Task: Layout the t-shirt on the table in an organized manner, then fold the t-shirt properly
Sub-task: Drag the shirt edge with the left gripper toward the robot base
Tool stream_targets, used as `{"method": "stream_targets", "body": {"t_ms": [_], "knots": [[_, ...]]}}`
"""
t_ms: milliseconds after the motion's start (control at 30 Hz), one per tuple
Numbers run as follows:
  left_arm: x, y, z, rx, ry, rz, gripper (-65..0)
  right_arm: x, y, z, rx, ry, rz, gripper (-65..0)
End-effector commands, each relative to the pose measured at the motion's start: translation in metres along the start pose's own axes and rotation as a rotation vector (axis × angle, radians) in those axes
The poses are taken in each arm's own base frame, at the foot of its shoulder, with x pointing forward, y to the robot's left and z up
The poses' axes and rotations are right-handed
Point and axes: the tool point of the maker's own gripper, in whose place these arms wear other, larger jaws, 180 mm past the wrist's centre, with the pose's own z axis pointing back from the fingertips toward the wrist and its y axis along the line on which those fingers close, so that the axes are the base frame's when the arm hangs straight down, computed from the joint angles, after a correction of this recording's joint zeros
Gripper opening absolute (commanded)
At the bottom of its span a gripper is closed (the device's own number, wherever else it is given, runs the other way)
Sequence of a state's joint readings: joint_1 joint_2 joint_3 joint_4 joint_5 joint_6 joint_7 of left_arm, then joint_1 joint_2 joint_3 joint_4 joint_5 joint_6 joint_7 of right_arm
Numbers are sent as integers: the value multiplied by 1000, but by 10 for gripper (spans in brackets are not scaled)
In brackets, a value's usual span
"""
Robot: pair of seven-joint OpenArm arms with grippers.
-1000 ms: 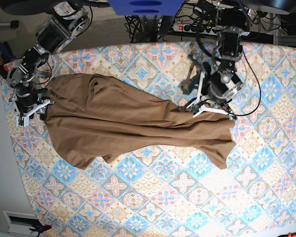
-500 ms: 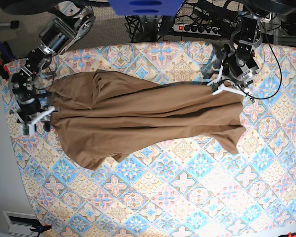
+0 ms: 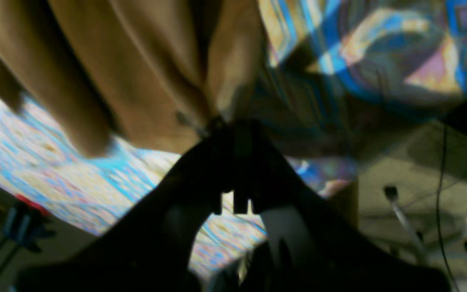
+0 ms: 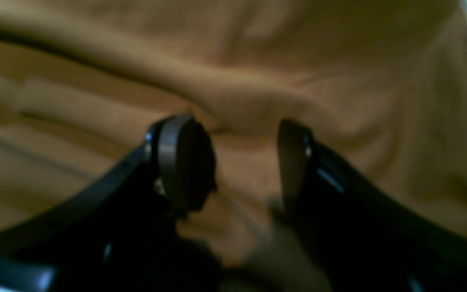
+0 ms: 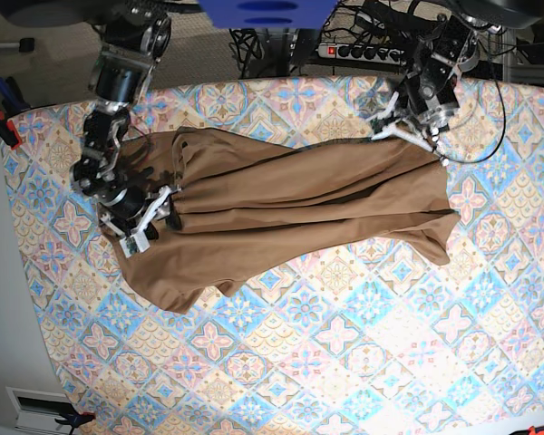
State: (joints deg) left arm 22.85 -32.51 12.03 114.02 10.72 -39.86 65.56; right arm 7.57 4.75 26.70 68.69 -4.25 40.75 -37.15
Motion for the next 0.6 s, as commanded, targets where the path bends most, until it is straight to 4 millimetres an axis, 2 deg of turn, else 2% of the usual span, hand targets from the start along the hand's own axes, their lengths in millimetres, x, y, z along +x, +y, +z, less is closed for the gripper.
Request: {"method": "stream_targets", "body": {"t_ms": [0,133,200,300,433,500,567], "knots": [[-11,-4,2,-1,32,-51,-650,-20,-2,-8,-12,137,18,-338],[-17,-24,0,-46,53,-167,-650,41,-16,-28,6,65,3,-338],[-31,-28,-3,-63,92,-179,-650,61,-29,-28,-6,34,7,-338],[-47,-26,-9,-71,139,-194,-650,70,-41,-29,-40,4,-33,-338],[-62,-20,-9,-65,175,-218,-650,67,-74,-23,-167,-21,-137,-338],[-66,-15,-8,-56,186,-222,-650,66,-81,-20,-177,-17,-135,-338],[-60,9,-7,5,179,-179,-650,66,-81,-20,-177,-17,-136,-338]]}}
